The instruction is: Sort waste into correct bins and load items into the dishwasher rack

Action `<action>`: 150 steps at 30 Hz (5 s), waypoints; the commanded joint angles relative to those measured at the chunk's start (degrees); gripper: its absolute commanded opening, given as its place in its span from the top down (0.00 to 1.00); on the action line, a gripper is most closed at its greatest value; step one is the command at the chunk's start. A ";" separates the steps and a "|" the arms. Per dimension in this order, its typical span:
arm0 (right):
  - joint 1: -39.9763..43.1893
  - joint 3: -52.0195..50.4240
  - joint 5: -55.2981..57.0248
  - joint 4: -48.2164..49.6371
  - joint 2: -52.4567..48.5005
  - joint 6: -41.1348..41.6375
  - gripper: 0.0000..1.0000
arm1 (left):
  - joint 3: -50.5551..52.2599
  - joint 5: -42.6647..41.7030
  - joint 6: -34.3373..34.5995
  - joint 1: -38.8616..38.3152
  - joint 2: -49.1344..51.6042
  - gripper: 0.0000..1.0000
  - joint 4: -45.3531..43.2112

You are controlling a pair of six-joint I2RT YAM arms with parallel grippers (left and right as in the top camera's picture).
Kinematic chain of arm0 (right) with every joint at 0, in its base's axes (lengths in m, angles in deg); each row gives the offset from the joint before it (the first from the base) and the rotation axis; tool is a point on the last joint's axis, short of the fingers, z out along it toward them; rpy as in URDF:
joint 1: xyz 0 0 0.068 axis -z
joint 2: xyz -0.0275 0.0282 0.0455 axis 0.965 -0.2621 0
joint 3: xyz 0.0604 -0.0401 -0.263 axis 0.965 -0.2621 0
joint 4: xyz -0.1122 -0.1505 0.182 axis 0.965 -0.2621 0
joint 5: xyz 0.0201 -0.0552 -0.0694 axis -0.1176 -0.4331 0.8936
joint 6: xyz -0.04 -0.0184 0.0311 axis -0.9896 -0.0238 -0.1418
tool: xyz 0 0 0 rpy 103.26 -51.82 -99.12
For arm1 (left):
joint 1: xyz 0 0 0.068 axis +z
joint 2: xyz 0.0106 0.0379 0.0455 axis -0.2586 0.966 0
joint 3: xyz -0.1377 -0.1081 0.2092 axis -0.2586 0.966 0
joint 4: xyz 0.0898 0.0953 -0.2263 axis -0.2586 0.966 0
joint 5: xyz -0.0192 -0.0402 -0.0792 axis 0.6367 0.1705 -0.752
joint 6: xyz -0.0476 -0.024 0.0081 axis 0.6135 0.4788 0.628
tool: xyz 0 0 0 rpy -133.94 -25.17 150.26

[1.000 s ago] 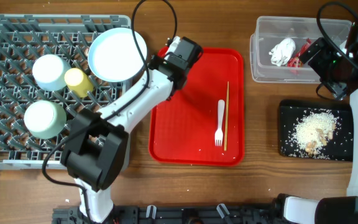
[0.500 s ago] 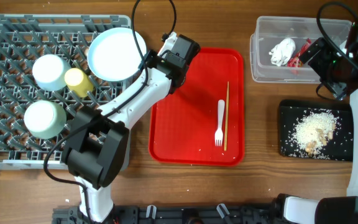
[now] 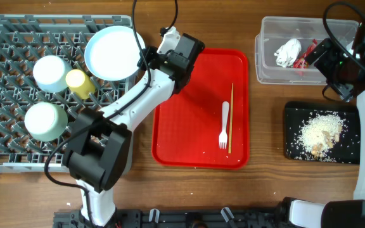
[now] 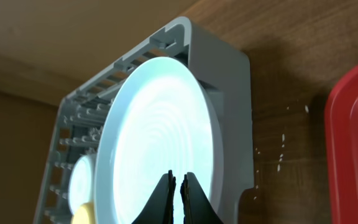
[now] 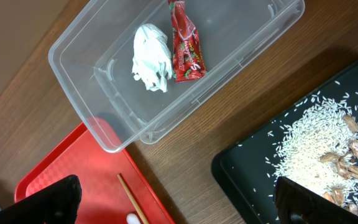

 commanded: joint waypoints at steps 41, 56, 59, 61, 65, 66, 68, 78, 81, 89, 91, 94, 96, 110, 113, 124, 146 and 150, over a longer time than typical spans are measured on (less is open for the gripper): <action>0.04 0.39 1.18 0.02 0.68 -1.07 0.00 | 0.04 -54.73 19.85 36.48 -4.52 0.96 6.75; 0.02 0.39 1.18 0.02 0.68 -1.07 0.00 | 0.02 -70.53 19.32 35.56 -4.37 0.96 9.03; 0.02 0.39 1.18 0.02 0.68 -1.07 0.00 | 0.02 -72.76 16.68 33.73 -4.48 0.96 9.99; 0.04 0.39 1.18 0.02 0.68 -1.07 0.00 | 0.02 -72.83 16.11 32.11 -4.81 0.96 10.45; 0.04 0.39 1.18 0.02 0.68 -1.09 0.00 | 0.02 -72.83 16.11 30.10 -5.90 0.96 10.62; 0.04 0.39 1.18 0.02 0.68 -1.09 0.00 | 0.02 -72.83 16.13 29.86 -6.29 0.96 10.82; 0.04 0.39 1.18 0.02 0.68 -1.07 0.00 | 0.02 -72.83 16.13 29.68 -7.02 0.96 11.13; 0.04 0.39 1.18 0.02 0.68 -1.07 0.00 | 0.02 -74.77 16.13 29.57 -9.01 0.96 15.23; 0.04 0.39 1.18 0.02 0.68 -1.09 0.00 | 0.02 -74.71 16.13 29.59 -9.11 0.96 15.74; 0.04 0.39 1.18 0.02 0.68 -1.09 0.00 | 0.02 -56.81 16.15 31.56 -8.98 0.96 13.75; 0.04 0.39 1.18 0.02 0.68 -1.07 0.00 | -0.07 -52.68 16.39 32.57 -9.31 0.96 13.14; 0.02 0.39 1.18 0.02 0.68 -1.07 0.00 | -2.21 -52.61 17.84 33.90 -12.00 0.96 13.20; 0.02 0.39 1.18 0.02 0.68 -1.07 0.00 | -4.24 -53.31 19.93 34.10 -15.34 0.96 13.16; 0.04 0.39 1.18 0.02 0.68 -1.07 0.00 | -5.01 -61.64 16.09 8.68 -15.61 0.96 10.56; 0.04 0.39 1.18 0.02 0.68 -1.07 0.00 | -5.01 -54.86 13.57 5.81 -10.45 0.96 10.49; 0.04 0.39 1.18 0.02 0.68 -1.07 0.00 | -5.01 -40.39 7.10 7.17 -1.86 0.96 5.27; 0.04 0.39 1.18 0.02 0.68 -1.07 0.00 | -5.01 -36.22 7.34 13.73 -0.42 0.96 5.33; 0.02 0.39 1.18 0.02 0.68 -1.09 0.00 | -5.01 -29.29 7.34 13.86 -0.50 0.96 8.28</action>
